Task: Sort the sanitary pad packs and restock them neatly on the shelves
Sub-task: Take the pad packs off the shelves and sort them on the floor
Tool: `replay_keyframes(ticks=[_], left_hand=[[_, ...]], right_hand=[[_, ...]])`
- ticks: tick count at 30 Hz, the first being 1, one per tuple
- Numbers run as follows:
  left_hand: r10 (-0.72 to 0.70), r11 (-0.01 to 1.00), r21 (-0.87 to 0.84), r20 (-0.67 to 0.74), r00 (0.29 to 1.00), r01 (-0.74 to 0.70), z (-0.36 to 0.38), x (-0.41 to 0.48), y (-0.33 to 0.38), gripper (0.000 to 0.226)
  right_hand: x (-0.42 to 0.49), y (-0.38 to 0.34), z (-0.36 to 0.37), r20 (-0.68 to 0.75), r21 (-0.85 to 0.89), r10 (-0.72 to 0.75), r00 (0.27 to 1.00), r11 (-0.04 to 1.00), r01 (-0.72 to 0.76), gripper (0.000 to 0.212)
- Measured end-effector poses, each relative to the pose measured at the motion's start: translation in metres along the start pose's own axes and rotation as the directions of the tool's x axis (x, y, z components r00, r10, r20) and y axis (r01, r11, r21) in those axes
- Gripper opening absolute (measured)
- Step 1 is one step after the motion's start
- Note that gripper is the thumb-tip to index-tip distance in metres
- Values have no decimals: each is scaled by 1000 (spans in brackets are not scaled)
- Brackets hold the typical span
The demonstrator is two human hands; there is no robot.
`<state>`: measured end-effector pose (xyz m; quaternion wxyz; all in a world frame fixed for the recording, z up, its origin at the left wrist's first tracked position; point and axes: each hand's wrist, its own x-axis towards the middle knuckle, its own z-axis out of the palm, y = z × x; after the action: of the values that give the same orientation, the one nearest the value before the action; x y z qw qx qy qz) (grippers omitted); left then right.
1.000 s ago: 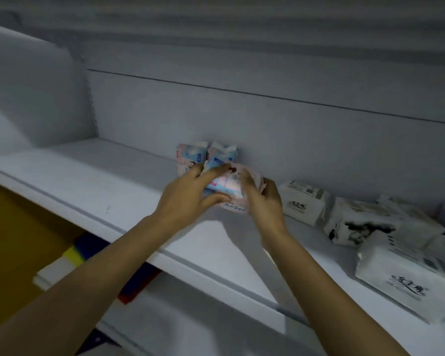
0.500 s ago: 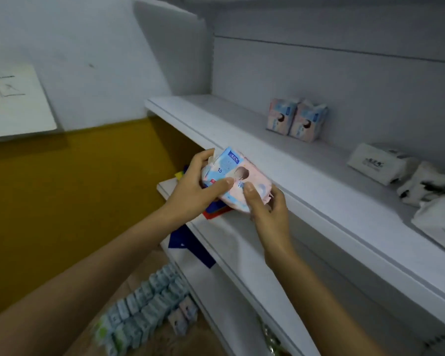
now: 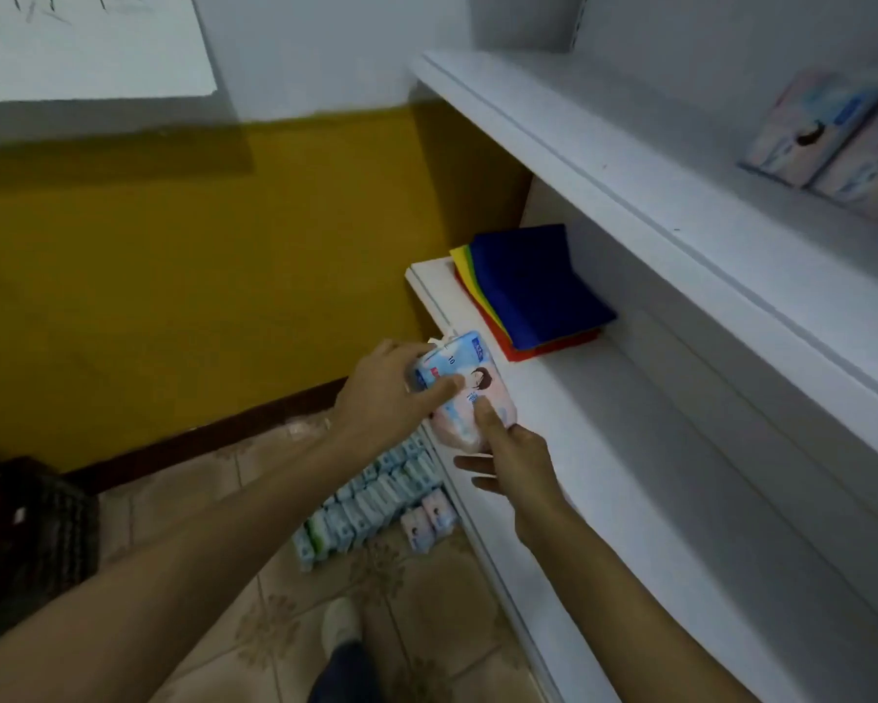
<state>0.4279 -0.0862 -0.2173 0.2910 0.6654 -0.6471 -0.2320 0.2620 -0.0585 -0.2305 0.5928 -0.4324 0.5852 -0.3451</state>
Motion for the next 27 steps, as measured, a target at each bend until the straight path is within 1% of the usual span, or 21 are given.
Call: replay_keyframes(ticks=[3,5,7,9,11,13,15,16,17,19,21,22,25,27], left_hand=[[-34,999,29,191,981,29,10,20,-56,41],[-124,989,-37,292,948,140,25,26,-94,43],[-239,956,-71,377,895,285,45,28,-132,58],[-321,930,-13,452,832,366,71,27,-168,66],[-367,915,39,495,788,401,100,26,-206,65],[-398,903,89,539,742,420,134,20,-246,58],[-450,867,106,587,673,487,173,11,-283,50],[-474,843,112,619,626,526,194,7,-302,47],[-492,817,112,646,583,565,217,4,-322,46],[-537,744,100,679,501,661,262,-4,-359,45],[-581,684,92,668,464,724,307,-10,-395,49],[-598,672,115,668,444,731,331,-12,-414,48],[-649,651,197,644,404,733,399,-16,-465,44],[-683,623,192,606,408,758,437,-15,-495,48]], right_hand=[[36,33,27,24,-90,154,988,984,-151,45],[58,61,46,-11,-121,241,970,963,-241,43],[76,97,65,-70,-146,320,945,934,-327,33],[94,135,81,-98,-182,393,914,896,-405,26],[112,180,90,-137,-210,463,876,850,-482,25],[130,230,96,-134,-247,560,818,781,-574,32],[146,282,97,-160,-250,632,759,717,-650,43],[153,311,96,-185,-218,650,737,704,-676,45],[162,339,96,-193,-196,677,710,682,-704,42],[183,385,100,-192,-238,739,646,603,-761,36],[211,428,101,-198,-249,793,576,528,-812,33],[227,455,100,-169,-269,818,550,498,-824,30],[272,532,103,-103,-361,864,492,428,-828,34],[300,579,110,-78,-358,884,462,407,-840,35]])
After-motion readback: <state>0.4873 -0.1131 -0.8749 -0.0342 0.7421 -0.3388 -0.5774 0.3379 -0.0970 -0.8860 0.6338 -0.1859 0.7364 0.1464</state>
